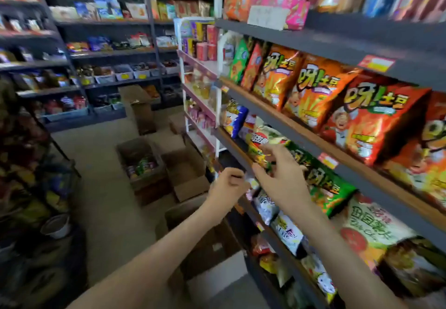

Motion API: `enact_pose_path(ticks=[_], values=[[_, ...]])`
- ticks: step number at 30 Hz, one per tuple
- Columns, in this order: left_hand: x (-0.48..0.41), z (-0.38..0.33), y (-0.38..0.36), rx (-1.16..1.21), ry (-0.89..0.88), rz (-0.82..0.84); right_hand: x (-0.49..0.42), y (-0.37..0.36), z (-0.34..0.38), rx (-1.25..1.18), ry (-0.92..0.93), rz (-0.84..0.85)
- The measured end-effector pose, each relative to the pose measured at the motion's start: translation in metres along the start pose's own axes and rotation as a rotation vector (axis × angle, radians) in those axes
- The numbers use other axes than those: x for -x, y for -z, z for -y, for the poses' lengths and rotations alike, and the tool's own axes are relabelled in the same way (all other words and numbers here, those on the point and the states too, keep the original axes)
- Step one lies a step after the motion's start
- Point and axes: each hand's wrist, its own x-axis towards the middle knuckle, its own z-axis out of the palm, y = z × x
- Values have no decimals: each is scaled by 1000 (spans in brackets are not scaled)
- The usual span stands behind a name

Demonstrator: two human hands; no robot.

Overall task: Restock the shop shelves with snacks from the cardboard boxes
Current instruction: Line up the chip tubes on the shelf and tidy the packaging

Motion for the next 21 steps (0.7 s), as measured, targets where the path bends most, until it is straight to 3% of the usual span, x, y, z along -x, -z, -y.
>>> enact_pose_path(ticks=[7,14,21], values=[[-51,112,185,11,345,-250,-70,-186,27,-103,-159,267],[-112,165,364,-30,417,-445,-170,-361,78,-164,-288,421],[-210,186,467,-15,494,-511,-263,-469,84,-192,-363,511]])
